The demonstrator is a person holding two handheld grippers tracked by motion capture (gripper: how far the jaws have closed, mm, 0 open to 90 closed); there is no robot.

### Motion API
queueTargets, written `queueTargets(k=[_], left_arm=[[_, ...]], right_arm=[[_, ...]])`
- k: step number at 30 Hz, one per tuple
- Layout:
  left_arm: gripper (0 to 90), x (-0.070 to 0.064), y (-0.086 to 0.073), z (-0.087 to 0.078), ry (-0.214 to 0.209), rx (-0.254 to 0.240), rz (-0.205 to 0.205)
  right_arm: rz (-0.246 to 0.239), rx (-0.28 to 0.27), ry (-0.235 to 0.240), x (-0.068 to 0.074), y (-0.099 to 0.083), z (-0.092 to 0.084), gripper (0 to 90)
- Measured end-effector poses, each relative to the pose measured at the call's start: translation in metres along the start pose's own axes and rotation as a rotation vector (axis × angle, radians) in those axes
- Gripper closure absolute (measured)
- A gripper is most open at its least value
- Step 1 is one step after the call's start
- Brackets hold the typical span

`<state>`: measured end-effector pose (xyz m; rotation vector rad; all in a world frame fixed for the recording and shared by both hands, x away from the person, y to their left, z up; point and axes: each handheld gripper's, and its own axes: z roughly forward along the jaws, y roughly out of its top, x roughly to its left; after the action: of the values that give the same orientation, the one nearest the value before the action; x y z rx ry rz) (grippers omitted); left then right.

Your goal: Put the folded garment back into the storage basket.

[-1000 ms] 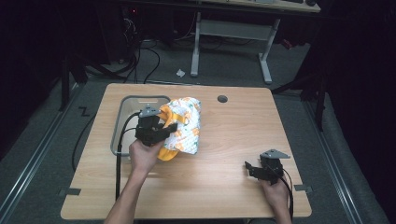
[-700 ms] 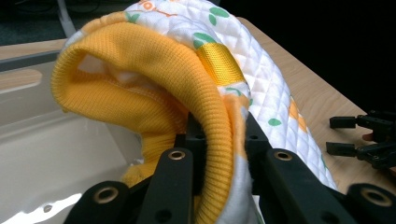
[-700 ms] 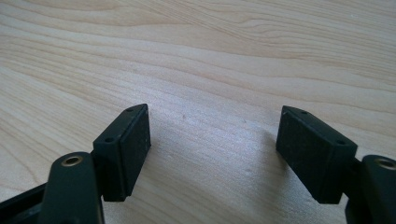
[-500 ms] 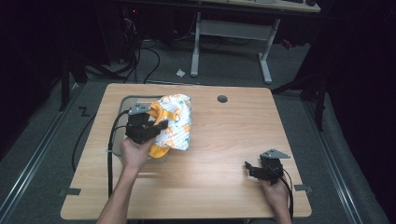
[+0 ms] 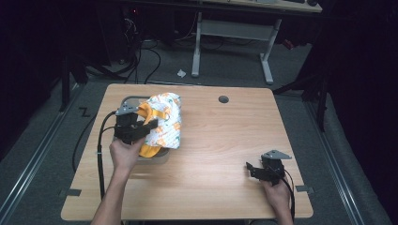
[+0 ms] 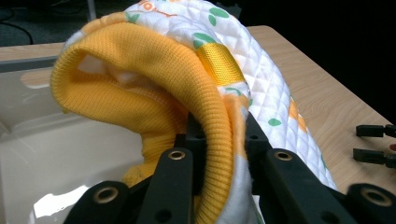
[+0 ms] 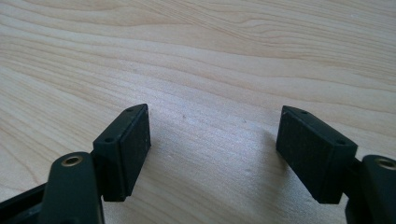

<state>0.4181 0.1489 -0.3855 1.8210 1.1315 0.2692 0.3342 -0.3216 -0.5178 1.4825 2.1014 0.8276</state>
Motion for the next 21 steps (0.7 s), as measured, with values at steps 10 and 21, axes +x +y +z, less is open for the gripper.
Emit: queueTargets(k=[10, 21], left_arm=[[78.4, 0.012, -0.001, -0.007, 0.035, -0.009, -0.007], [77.9, 0.025, -0.005, -0.003, 0.062, 0.01, -0.017]], right_arm=[[0.0, 0.0, 0.0, 0.0, 0.0, 0.0, 26.2], [0.0, 0.0, 0.0, 0.0, 0.0, 0.0, 26.2]])
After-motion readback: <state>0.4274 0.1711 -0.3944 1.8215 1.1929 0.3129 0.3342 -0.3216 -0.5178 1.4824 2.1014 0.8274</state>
